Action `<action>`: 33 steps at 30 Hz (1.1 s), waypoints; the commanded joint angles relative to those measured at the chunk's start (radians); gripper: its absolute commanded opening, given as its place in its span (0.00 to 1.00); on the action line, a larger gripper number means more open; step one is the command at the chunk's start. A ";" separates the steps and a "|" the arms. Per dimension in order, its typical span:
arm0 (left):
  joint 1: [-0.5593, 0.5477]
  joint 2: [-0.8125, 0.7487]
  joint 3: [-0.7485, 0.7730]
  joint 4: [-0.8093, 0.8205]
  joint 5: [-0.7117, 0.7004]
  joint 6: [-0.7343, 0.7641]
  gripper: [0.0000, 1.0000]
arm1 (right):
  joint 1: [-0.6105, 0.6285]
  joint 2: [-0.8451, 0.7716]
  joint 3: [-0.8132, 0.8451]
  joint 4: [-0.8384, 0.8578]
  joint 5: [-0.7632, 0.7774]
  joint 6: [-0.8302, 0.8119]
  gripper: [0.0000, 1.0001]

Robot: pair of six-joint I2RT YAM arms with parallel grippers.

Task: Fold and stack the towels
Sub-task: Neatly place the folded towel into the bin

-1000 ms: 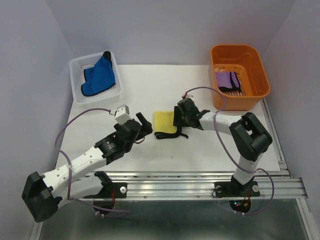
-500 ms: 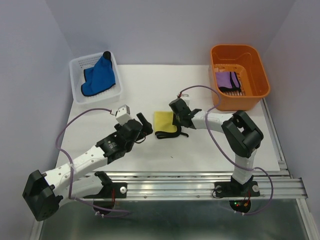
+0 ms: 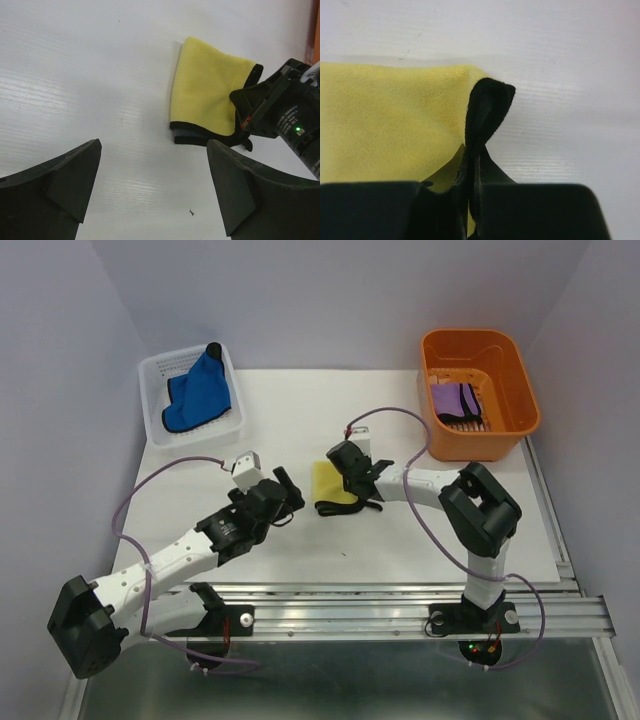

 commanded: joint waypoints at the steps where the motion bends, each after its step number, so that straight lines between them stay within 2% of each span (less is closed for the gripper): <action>1: 0.008 0.007 0.035 -0.014 -0.052 -0.011 0.99 | -0.003 -0.149 0.010 0.063 0.084 -0.226 0.01; 10: 0.069 0.085 0.145 -0.075 -0.076 0.014 0.99 | -0.078 -0.277 0.121 0.134 0.060 -0.545 0.01; 16: 0.169 0.130 0.212 -0.073 -0.036 0.066 0.99 | -0.185 -0.337 0.235 0.050 -0.120 -0.803 0.01; 23: 0.273 0.188 0.284 -0.067 0.001 0.133 0.99 | -0.363 -0.343 0.388 -0.012 -0.221 -0.848 0.01; 26: 0.284 0.196 0.303 -0.069 -0.018 0.153 0.99 | -0.430 -0.320 0.450 -0.050 -0.295 -0.848 0.01; 33: 0.316 0.183 0.320 -0.069 -0.038 0.185 0.99 | -0.578 -0.216 0.574 -0.076 -0.316 -0.848 0.01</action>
